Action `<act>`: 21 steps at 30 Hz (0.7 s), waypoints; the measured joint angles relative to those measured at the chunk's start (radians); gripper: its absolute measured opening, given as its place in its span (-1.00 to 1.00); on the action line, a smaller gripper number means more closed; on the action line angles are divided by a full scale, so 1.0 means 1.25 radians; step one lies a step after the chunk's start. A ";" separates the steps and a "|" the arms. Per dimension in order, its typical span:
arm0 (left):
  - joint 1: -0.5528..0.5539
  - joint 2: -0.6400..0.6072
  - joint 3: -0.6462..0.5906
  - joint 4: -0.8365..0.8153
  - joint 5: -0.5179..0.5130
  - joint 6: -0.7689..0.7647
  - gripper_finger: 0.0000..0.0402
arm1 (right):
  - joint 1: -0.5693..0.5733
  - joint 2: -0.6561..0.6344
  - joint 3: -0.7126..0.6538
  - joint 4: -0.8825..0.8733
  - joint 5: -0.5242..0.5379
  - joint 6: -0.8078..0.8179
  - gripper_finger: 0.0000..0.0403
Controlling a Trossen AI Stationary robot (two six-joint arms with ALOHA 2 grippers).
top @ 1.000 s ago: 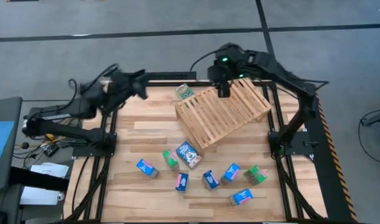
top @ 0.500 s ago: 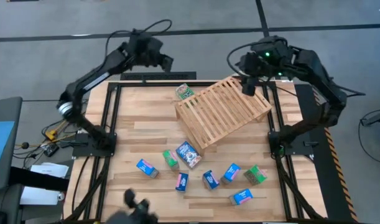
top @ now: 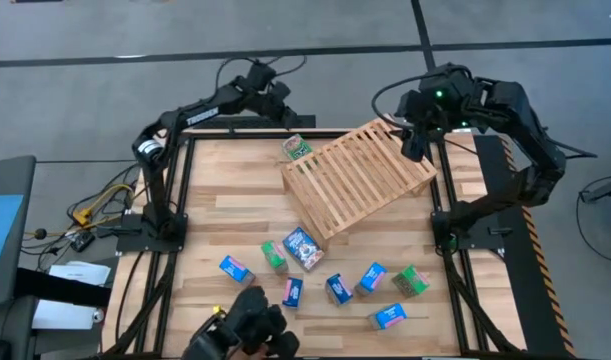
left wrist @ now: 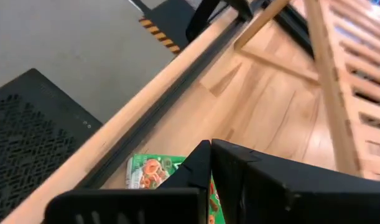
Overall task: Stack cereal on shelf
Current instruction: Move the top green cereal box to the left of the table
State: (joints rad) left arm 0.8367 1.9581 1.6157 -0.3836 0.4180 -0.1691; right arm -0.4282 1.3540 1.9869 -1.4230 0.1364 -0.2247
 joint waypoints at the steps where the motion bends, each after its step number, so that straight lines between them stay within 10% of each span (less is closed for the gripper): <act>1: 0.004 0.010 0.000 -0.001 0.013 -0.006 -1.00 | 0.000 0.000 0.000 -0.003 0.000 0.004 0.21; 12: 0.009 0.076 -0.001 0.006 0.171 -0.061 -1.00 | 0.000 0.006 0.000 -0.005 -0.001 0.008 0.21; 21: -0.053 0.084 -0.001 -0.062 -0.005 0.033 -1.00 | 0.000 0.007 0.000 -0.004 -0.002 0.012 0.21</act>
State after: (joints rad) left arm 0.7710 2.0636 1.6146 -0.4612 0.4117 -0.1279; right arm -0.4282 1.3628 1.9865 -1.4277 0.1341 -0.2100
